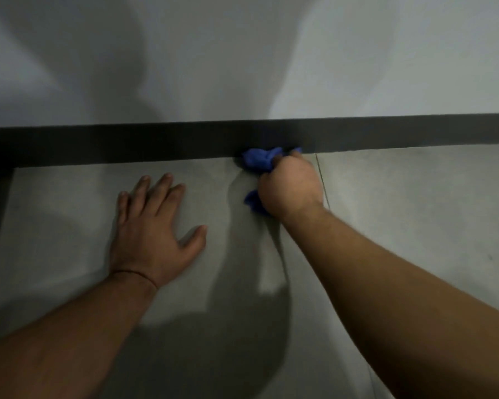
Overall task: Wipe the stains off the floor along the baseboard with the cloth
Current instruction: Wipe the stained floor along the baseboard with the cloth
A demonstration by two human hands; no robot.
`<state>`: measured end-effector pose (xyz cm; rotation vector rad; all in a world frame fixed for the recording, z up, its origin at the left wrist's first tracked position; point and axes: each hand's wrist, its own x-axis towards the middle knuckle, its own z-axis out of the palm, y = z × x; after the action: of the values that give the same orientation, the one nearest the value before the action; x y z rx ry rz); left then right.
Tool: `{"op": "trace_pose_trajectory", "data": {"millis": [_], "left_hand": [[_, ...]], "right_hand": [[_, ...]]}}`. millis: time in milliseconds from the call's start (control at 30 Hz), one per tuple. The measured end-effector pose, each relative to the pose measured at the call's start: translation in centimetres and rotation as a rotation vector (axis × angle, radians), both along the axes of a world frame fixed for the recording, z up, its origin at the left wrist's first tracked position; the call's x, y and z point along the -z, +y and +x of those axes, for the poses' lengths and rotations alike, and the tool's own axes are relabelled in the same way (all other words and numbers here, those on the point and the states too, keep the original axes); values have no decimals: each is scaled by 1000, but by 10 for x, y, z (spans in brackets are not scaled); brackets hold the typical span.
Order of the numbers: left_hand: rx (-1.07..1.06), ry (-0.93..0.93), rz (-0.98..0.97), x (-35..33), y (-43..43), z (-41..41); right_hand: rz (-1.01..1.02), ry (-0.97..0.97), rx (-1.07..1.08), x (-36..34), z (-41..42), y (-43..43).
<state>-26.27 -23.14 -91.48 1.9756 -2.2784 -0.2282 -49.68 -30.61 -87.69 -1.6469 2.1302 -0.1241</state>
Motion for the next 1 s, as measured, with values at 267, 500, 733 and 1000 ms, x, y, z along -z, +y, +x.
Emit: {"op": "trace_pose_trajectory", "data": {"millis": [267,500,733,1000], "left_hand": [[8,-1,15,1,-1,2],[3,49,-18,3,1,2],[-6,50,-26,3,1,2],[-7,39,-33,5,2,2]], "right_hand": [[-103,25,-441,13,26,-13],[-399,-43,-129,20,-63,5],[-720,-606,797,7,-64,-2],[-665,-642,606,2,22,-11]]}}
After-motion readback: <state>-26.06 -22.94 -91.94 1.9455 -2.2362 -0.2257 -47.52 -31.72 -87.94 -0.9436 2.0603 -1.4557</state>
